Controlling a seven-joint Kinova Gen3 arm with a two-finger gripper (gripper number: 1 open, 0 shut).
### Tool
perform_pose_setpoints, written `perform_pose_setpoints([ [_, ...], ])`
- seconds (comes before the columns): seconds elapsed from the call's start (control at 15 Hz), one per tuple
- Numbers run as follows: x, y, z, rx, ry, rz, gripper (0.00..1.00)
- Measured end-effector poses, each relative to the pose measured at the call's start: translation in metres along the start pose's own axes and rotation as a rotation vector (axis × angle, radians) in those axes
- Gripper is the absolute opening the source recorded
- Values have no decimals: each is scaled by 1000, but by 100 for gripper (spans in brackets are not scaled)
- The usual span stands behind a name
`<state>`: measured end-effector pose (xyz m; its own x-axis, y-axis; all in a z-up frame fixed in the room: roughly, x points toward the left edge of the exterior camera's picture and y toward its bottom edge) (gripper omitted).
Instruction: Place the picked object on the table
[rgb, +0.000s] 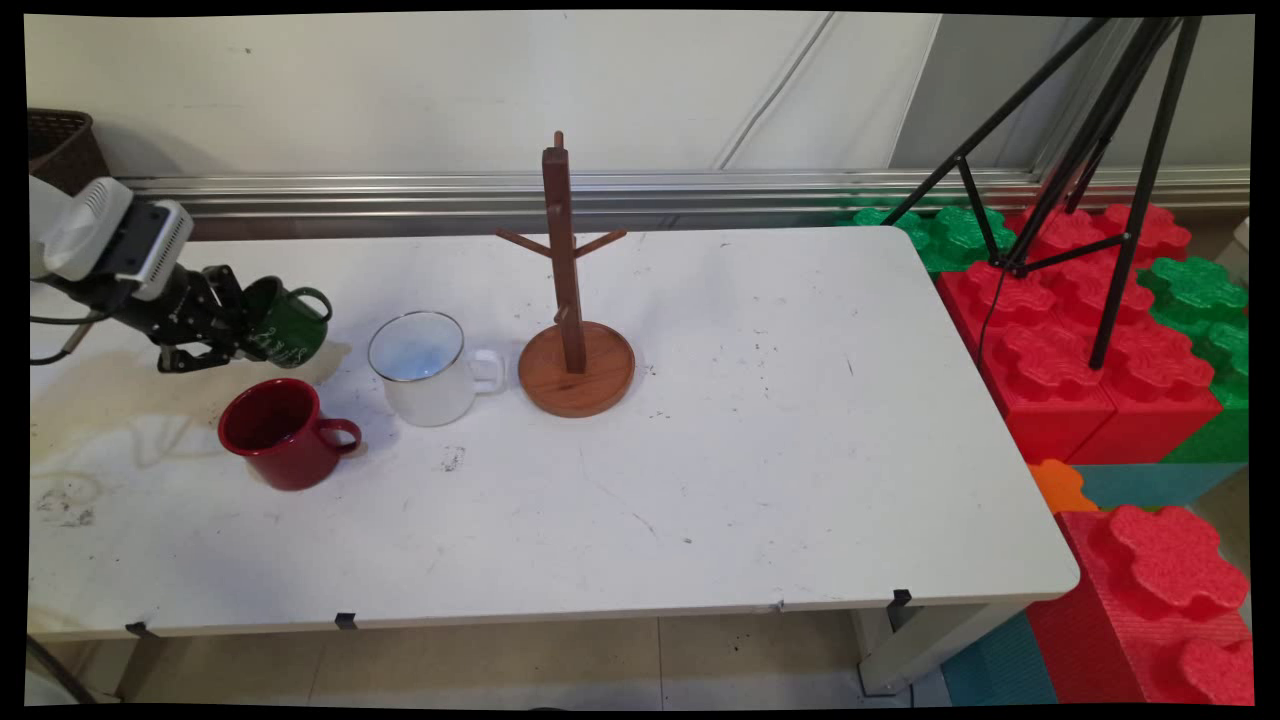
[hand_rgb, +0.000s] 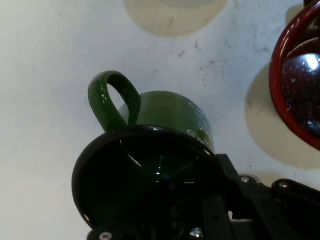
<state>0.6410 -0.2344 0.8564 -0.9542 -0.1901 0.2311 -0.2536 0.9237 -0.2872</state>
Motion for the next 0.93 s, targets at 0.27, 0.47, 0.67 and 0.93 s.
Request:
perform_pose_setpoints([
  [0.27, -4, -3, 15, -4, -14, 19, 0],
  [0.47, -5, -3, 21, -7, -13, 30, 0],
  [0.67, -4, -4, 29, -12, -8, 42, 0],
  [0.93, -3, -3, 35, -19, -3, 52, 0],
])
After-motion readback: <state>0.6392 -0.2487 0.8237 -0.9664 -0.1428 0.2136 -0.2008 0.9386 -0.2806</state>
